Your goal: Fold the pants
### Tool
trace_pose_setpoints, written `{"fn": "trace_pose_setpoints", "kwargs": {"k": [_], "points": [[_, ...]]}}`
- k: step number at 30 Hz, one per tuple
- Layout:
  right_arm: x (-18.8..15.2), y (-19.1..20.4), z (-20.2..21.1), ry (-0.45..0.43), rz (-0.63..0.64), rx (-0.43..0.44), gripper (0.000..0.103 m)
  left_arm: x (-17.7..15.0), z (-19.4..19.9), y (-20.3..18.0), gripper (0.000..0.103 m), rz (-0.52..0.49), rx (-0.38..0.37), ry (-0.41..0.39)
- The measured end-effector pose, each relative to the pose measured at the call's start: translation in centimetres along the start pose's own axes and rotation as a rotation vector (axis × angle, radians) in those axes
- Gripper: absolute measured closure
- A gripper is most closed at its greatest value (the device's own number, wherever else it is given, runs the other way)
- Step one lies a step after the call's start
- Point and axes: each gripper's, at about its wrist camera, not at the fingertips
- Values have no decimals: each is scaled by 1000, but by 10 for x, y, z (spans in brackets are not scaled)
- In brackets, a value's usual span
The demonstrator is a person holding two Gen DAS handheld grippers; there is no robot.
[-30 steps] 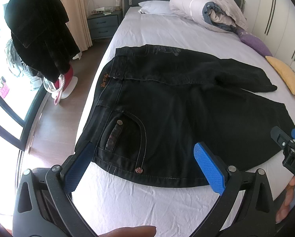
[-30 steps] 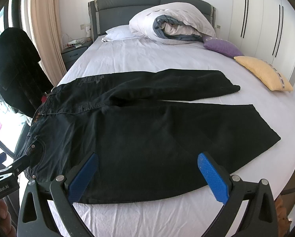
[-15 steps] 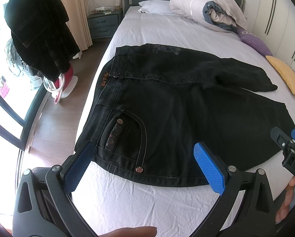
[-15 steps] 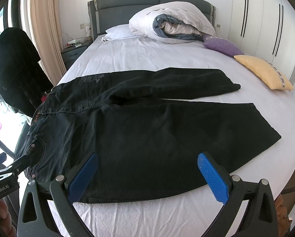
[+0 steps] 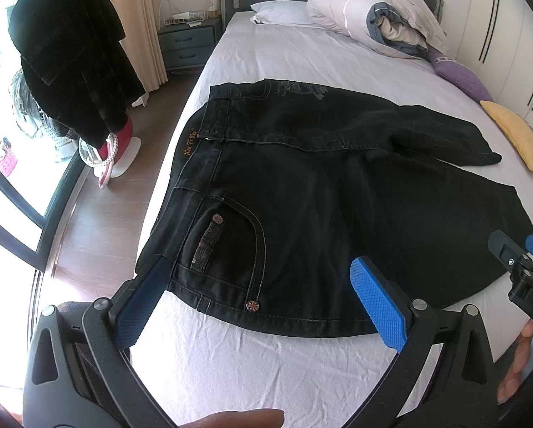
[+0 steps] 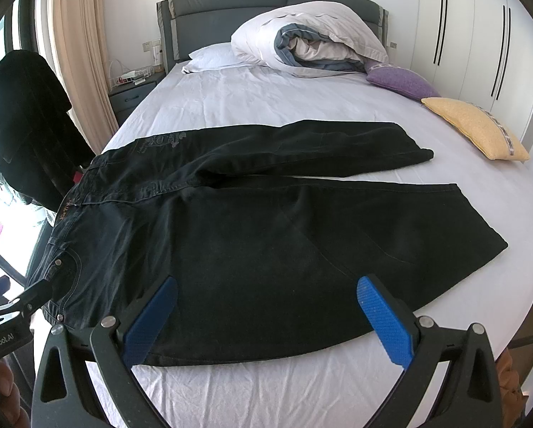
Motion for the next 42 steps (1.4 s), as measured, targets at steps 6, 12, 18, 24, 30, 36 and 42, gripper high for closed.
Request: {"fn": "trace_pose_setpoints", "kwargs": {"k": [6, 12, 18, 24, 30, 36, 42], "points": [[-1, 0, -1, 1, 0, 0, 0, 0, 0, 0, 0, 0, 1, 1], [-1, 0, -1, 3, 0, 1, 0, 0, 0, 0, 0, 0, 1, 0], [0, 0, -1, 4, 0, 1, 0, -4, -3, 1, 0, -1, 0, 1], [0, 0, -1, 4, 0, 0, 0, -8, -5, 2, 0, -6, 1, 0], [0, 0, -2, 5, 0, -1, 0, -7, -4, 1, 0, -6, 1, 0], [-4, 1, -6, 14, 0, 1, 0, -14, -13, -2, 0, -10, -7, 7], [1, -2, -12, 32, 15, 14, 0, -1, -8, -10, 0, -59, 13, -29]]}}
Point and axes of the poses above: each gripper's, at about its wrist camera, not at the fingertips, and z roughly against the way its jaws point, y to its left, x to its top, and after that the axes turned 5 degrees about x, right-handed
